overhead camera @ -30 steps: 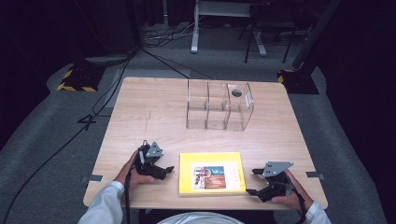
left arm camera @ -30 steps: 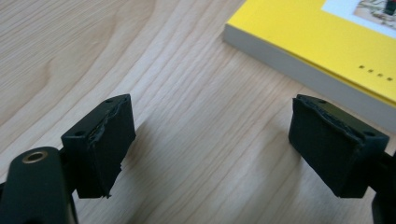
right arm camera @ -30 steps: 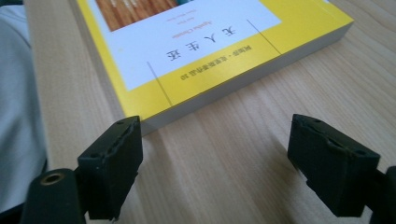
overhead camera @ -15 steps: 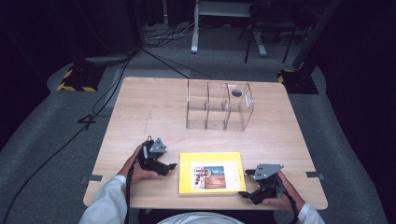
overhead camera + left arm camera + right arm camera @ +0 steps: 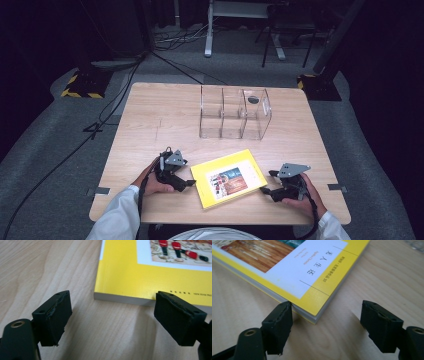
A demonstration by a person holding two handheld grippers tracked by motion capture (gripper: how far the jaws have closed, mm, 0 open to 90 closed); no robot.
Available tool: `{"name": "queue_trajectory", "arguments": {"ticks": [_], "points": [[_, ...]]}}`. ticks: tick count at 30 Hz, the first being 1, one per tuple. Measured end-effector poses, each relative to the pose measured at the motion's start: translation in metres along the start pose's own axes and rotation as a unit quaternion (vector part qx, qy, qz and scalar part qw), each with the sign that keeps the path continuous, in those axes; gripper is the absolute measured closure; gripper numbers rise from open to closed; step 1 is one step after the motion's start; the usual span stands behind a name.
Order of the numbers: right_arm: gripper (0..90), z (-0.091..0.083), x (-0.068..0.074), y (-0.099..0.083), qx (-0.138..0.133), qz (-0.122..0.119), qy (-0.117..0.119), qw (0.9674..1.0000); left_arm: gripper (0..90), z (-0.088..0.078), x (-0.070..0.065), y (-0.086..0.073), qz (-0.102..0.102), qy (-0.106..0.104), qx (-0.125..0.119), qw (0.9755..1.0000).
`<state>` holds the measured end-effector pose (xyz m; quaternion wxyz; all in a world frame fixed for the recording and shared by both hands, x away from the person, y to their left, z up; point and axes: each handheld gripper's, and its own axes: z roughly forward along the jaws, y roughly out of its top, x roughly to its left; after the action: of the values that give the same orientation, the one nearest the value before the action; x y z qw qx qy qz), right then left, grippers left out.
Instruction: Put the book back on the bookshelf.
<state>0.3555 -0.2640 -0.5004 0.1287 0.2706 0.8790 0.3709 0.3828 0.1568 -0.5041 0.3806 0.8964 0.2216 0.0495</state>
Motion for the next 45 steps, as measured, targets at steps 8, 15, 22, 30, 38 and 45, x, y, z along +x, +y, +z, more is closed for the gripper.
{"name": "queue_trajectory", "arguments": {"ticks": [8, 15, 22, 30, 38, 45], "points": [[29.2, 0.009, -0.016, 0.006, -0.007, 0.026, -0.015, 0.9995, 16.5, 0.001, -0.01, 0.0, 0.012, -0.009, 0.001, 0.9999], [28.9, 0.012, -0.021, 0.011, -0.001, 0.028, -0.031, 0.9991, 20.6, 0.001, -0.025, -0.002, 0.027, -0.007, 0.001, 0.9996], [28.8, 0.018, -0.026, 0.017, 0.003, 0.048, -0.052, 0.9975, 22.7, -0.004, -0.031, -0.007, 0.021, -0.019, -0.003, 0.9996], [26.1, 0.016, -0.013, 0.019, 0.017, 0.037, -0.021, 0.999, 21.3, -0.003, -0.044, -0.008, 0.017, 0.014, 0.002, 0.9997], [23.1, 0.013, 0.001, 0.018, 0.032, 0.033, -0.02, 0.9987, 20.6, -0.002, -0.051, -0.008, 0.022, 0.013, 0.003, 0.9997], [22.9, 0.016, -0.008, 0.032, 0.086, 0.04, -0.019, 0.9953, 19.6, 0.004, -0.053, -0.002, 0.018, 0.024, 0.007, 0.9995]]}}
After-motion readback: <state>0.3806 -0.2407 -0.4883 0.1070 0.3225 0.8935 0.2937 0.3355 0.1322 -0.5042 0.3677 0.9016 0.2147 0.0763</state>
